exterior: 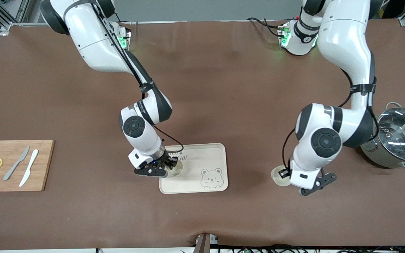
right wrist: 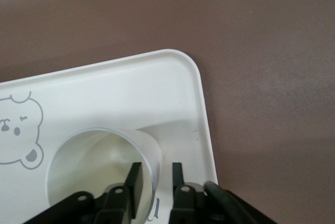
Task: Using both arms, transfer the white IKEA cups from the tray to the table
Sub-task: 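Lift the cups off the tray and carry them apart with both grippers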
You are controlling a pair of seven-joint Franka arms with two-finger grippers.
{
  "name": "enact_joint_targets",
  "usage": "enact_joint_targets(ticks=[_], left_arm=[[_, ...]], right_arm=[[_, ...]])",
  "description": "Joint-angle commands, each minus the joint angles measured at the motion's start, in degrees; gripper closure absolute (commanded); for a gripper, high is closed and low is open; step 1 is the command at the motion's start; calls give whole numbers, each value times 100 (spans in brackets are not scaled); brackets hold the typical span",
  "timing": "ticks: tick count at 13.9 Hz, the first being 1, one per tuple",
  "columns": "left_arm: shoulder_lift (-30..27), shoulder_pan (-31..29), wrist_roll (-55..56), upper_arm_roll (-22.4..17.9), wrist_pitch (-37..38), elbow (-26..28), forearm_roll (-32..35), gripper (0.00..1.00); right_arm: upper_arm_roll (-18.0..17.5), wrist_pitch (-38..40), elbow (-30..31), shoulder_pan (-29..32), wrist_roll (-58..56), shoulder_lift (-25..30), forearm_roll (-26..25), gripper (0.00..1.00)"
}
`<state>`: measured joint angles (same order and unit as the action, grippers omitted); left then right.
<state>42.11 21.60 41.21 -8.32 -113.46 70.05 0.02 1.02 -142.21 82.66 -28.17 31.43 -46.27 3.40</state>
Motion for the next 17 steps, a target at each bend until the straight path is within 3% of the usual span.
enact_joint_targets(ticks=[1,3,11,17], left_arm=[[-141,-208,-261,58,130,140,7,100],[-132,-366,-463,58,201,140,7,100],[34,-911,-1132,58,87,219,25,100],[227,-912,-1159,50,-1036,684,16,100]], right_arm=[[39,-9,-153,-39,100,-92,-50,91],[39,-9,-153,-39,100,-92,-50,100],[30,105,-241,-48,82,-40,-7,100],[39,1070,-364,39,38,494,-6,100]])
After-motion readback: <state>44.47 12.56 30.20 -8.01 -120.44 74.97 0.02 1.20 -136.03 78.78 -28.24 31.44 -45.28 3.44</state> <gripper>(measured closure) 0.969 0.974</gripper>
